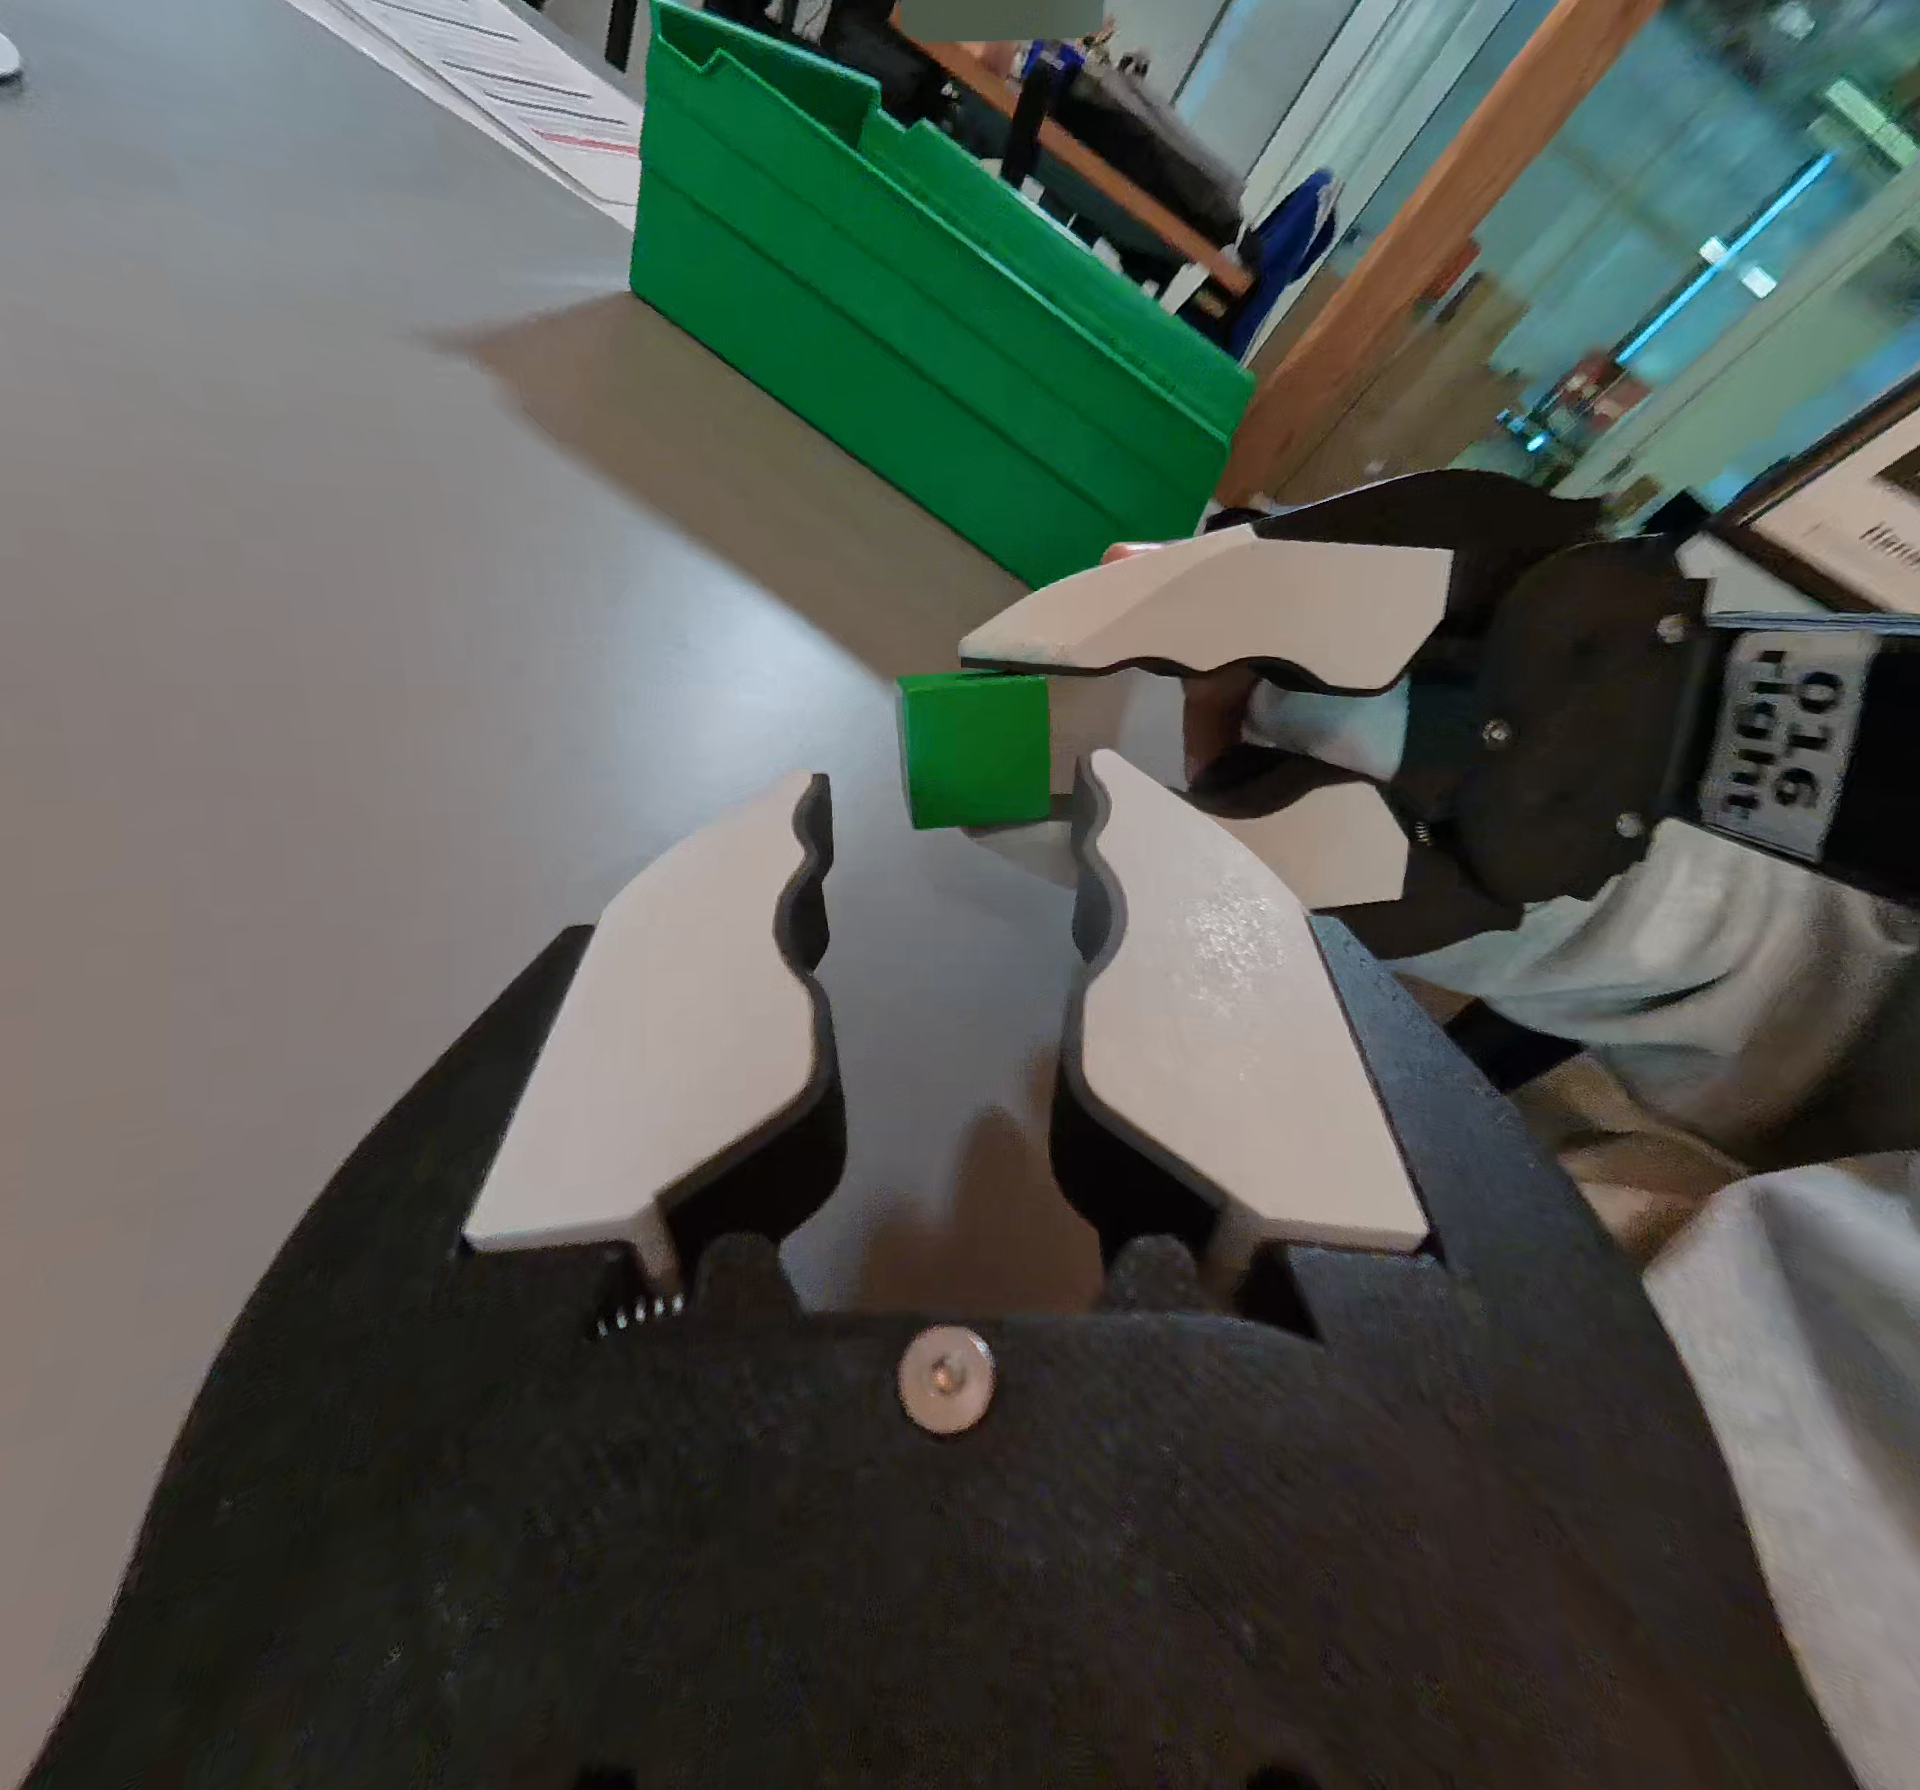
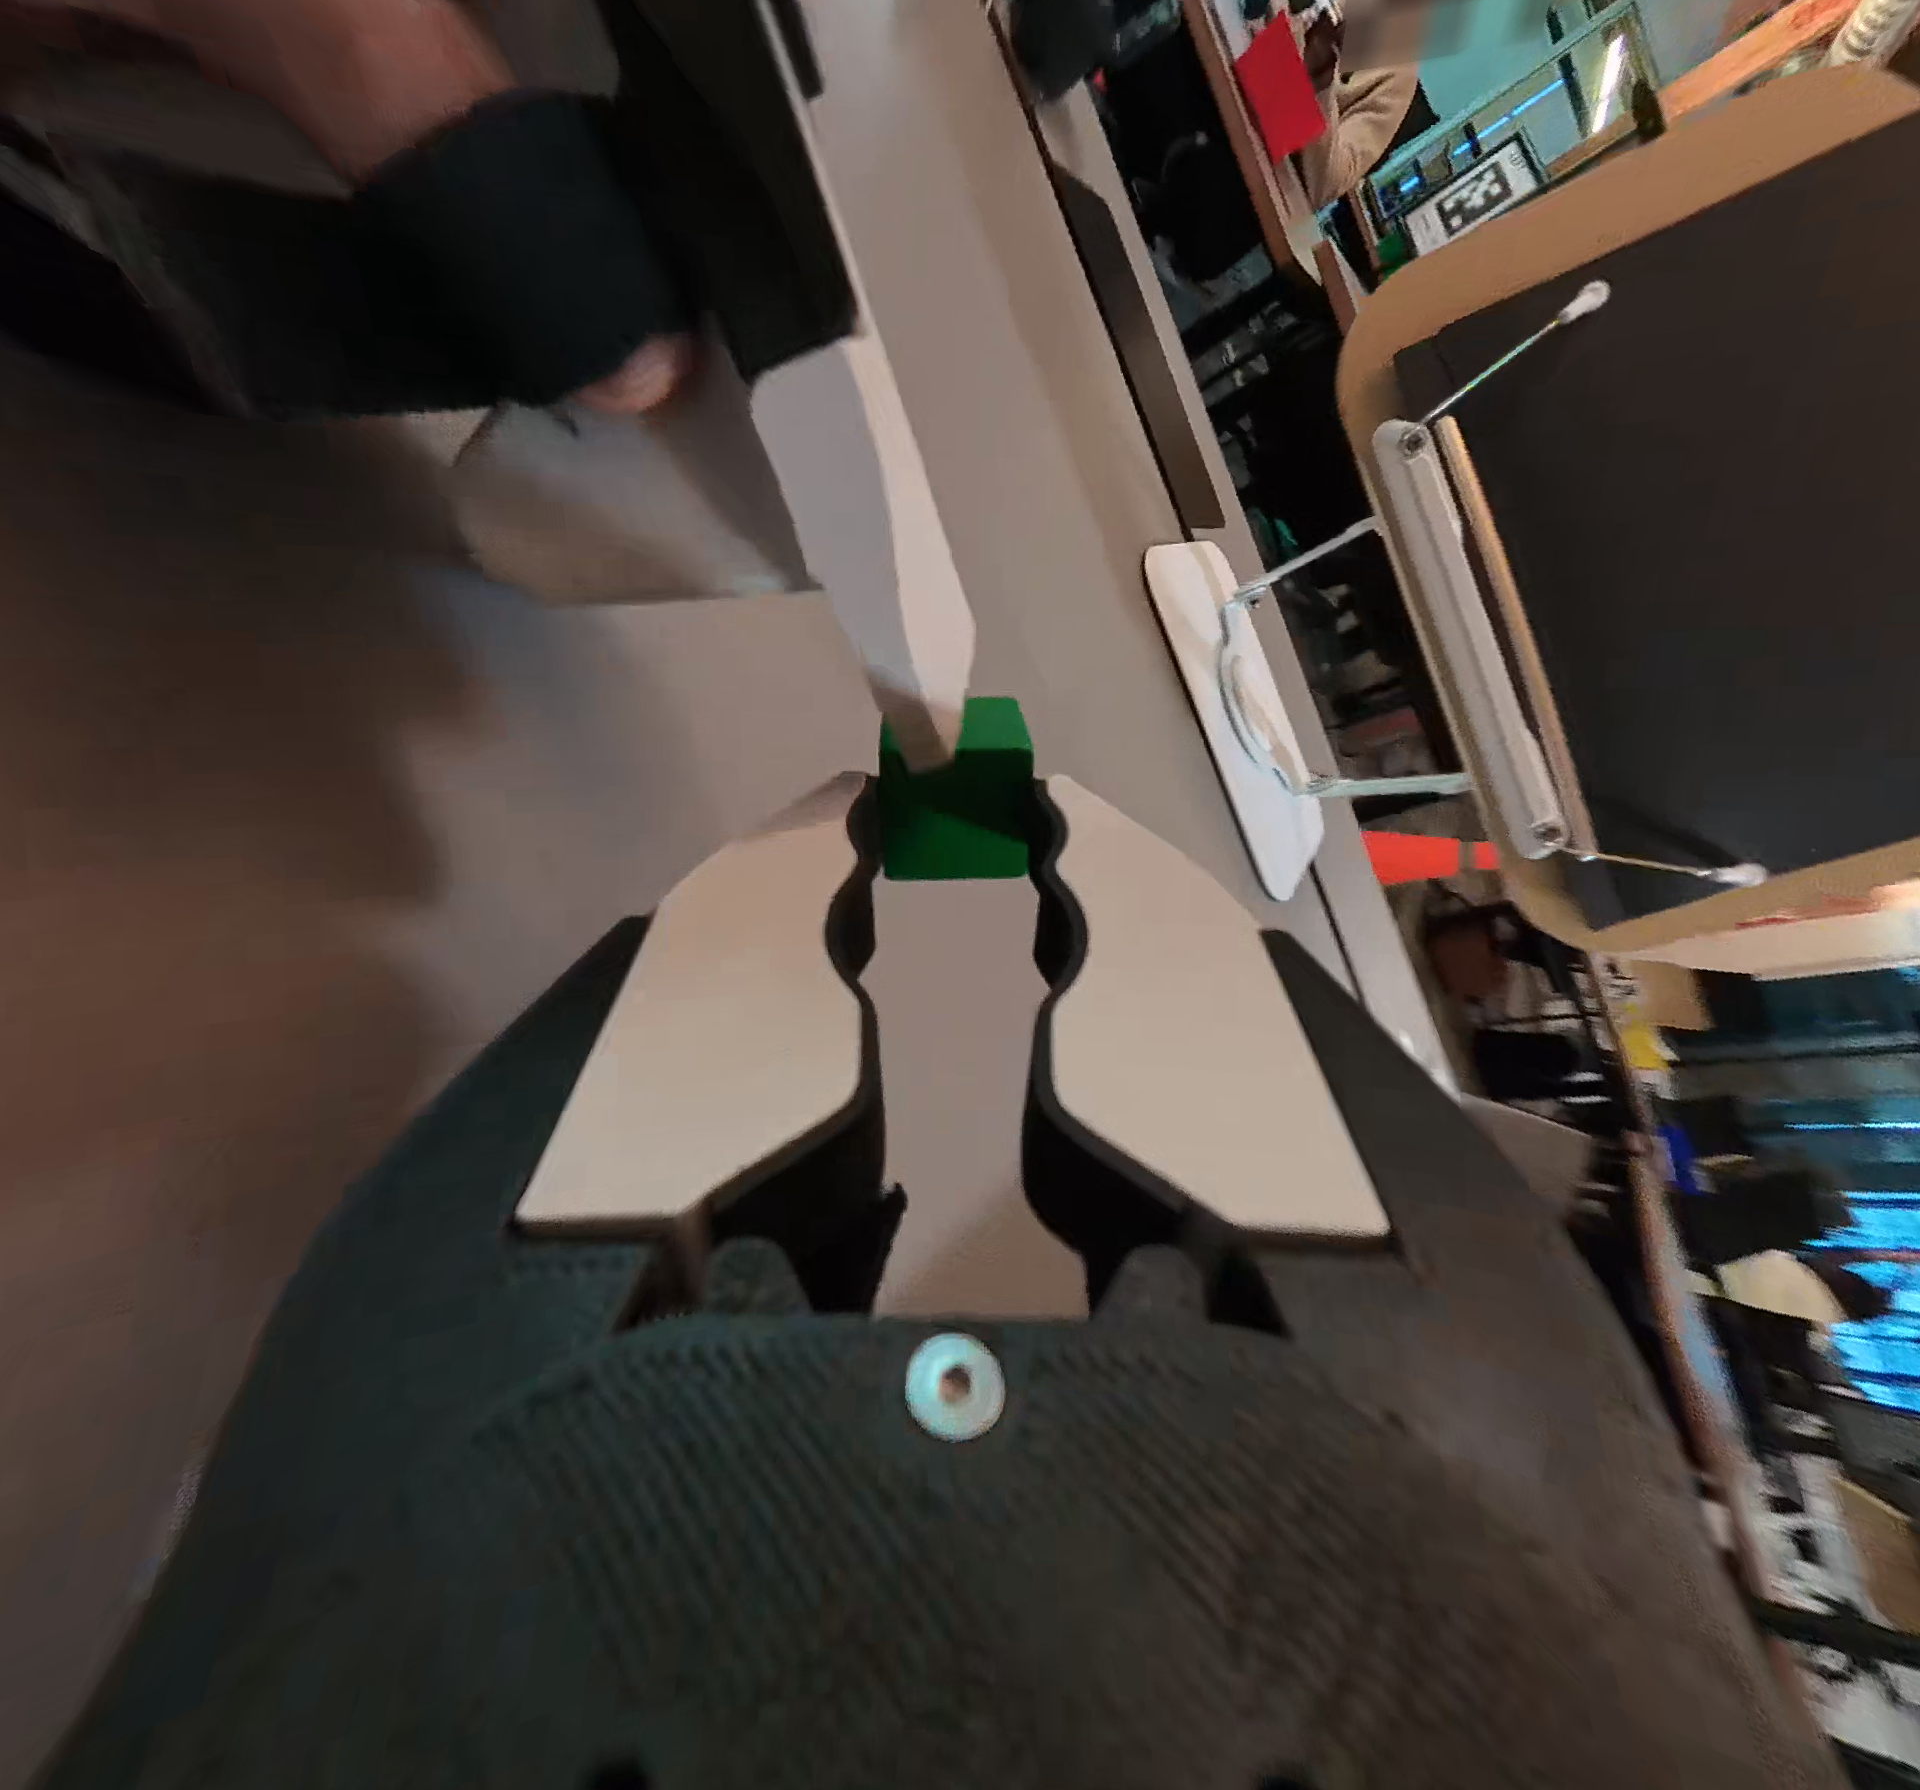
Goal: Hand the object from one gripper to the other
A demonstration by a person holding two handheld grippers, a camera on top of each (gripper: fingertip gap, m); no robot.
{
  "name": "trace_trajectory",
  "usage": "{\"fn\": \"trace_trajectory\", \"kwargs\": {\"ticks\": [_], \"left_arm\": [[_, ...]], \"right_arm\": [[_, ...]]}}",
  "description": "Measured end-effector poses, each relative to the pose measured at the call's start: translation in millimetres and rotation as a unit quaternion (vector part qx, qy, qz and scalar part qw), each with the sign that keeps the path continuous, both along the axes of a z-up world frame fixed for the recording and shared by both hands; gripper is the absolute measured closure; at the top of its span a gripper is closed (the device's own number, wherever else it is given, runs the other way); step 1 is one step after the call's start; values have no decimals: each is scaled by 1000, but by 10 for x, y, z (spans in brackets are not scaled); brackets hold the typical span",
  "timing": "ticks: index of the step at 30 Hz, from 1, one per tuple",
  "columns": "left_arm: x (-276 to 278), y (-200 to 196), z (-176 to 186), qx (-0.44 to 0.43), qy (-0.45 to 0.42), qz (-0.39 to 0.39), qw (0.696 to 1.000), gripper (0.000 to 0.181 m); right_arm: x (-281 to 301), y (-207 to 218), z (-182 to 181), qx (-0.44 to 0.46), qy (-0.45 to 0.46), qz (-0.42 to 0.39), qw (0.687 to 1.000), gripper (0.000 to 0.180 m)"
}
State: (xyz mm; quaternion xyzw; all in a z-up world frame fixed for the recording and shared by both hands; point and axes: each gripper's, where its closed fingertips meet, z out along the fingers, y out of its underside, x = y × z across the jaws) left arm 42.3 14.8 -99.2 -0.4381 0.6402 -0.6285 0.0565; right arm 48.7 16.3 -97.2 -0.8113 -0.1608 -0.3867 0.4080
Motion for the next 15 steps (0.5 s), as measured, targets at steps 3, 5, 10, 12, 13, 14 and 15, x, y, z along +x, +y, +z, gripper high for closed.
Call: {"fn": "trace_trajectory", "kwargs": {"ticks": [3, 5, 10, 12, 13, 14, 15], "left_arm": [[-15, -47, -41, 32, -7, -1, 999, 137], [-17, -62, -65, 42, -6, 1, 999, 146], [-17, -48, -55, 29, 9, -1, 1000, 152], [-13, -29, -44, 9, 15, -1, 1000, 152], [-9, -12, -28, -5, 18, 0, 1000, 152], [-4, 9, -1, -23, 20, 0, 1000, 152], [1, 33, 29, -43, 22, 0, 999, 152]], "right_arm": [[-40, 25, -38, -26, -33, -5, 999, 152], [-63, 39, -55, -37, -46, -6, 998, 152], [-65, 58, -40, -29, -57, -5, 998, 152], [-46, 55, -25, -15, -49, -7, 999, 151], [-18, 53, -7, -2, -47, -9, 999, 142], [13, 52, 17, 15, -39, -9, 999, 127], [38, 53, 47, 38, -21, -6, 999, 108]]}}
